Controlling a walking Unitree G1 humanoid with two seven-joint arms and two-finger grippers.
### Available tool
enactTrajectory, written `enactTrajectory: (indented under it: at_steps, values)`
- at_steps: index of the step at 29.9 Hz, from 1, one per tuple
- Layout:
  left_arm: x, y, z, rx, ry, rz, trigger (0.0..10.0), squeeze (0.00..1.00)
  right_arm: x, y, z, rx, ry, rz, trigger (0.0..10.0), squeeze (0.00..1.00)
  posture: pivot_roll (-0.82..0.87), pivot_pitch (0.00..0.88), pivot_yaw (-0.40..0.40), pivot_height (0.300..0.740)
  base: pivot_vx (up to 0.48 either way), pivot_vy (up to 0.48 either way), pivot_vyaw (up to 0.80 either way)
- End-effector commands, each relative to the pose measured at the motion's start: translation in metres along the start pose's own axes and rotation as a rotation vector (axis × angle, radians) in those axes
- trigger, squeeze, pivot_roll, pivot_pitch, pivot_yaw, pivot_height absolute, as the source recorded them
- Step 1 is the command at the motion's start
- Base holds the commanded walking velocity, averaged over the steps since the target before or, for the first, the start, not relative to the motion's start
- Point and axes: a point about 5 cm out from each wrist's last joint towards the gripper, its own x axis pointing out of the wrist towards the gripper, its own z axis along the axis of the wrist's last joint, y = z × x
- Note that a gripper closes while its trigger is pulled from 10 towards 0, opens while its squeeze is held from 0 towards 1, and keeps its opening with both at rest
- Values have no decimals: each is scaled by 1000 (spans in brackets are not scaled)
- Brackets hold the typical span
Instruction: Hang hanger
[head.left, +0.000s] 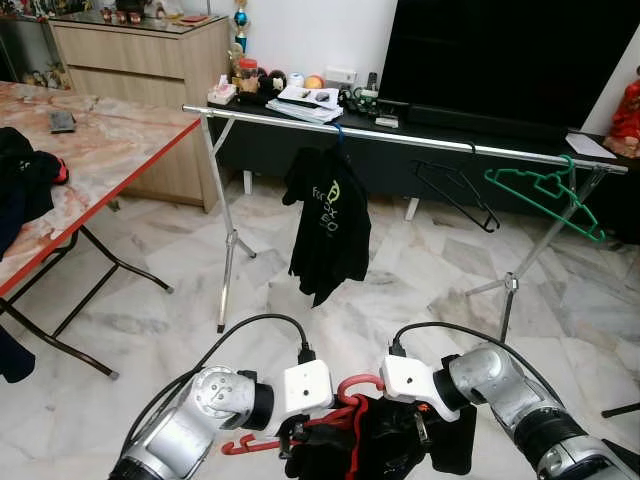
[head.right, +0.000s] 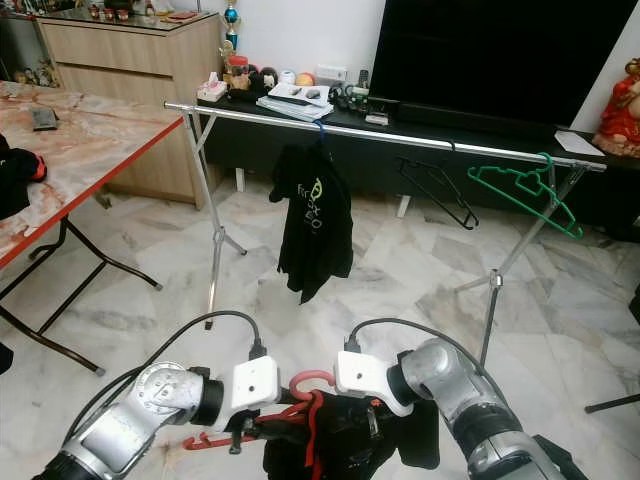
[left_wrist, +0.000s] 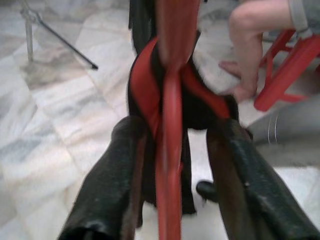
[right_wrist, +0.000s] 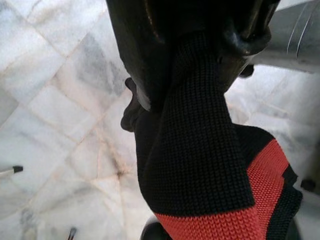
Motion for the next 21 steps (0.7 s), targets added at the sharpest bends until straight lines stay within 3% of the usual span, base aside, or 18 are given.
enactTrajectory:
  at_steps: [1, 4, 8, 11, 14, 18, 19, 21]
  values:
    - [-1, 0, 4, 9, -10, -4, 10000, 1000, -7, -4, 0, -16, 18, -16, 0, 0, 138, 0, -110, 740, 0, 0, 0]
    - [-12, 9, -5, 15, 38, 62, 10000, 1000, -10, -7, -3, -4, 42, -72, 0, 0, 136, 0, -109, 740, 0, 0, 0]
    - [-45, 29, -24, -15, 68, 310, 10000, 1000, -22, -18, -10, 37, 66, -239, 0, 0, 135, 0, -109, 740, 0, 0, 0]
    - [-49, 29, -26, -23, 67, 343, 10000, 1000, -24, -19, -10, 56, 62, -260, 0, 0, 136, 0, -111, 740, 0, 0, 0]
    - [-62, 32, -35, -50, 68, 479, 10000, 1000, -27, -23, -12, 98, 40, -322, 0, 0, 139, 0, -114, 740, 0, 0, 0]
    - [-65, 37, -42, -35, 82, 628, 10000, 1000, -27, -30, -5, 124, -2, -396, 0, 0, 140, 0, -116, 740, 0, 0, 0]
    - [-65, 38, -45, -47, 84, 675, 10000, 0, -27, -35, 0, 134, -19, -441, 0, 0, 138, 0, -115, 740, 0, 0, 0]
    - [-63, 38, -51, -74, 75, 751, 10000, 0, -27, -47, 16, 168, -89, -537, 0, 0, 139, 0, -115, 740, 0, 0, 0]
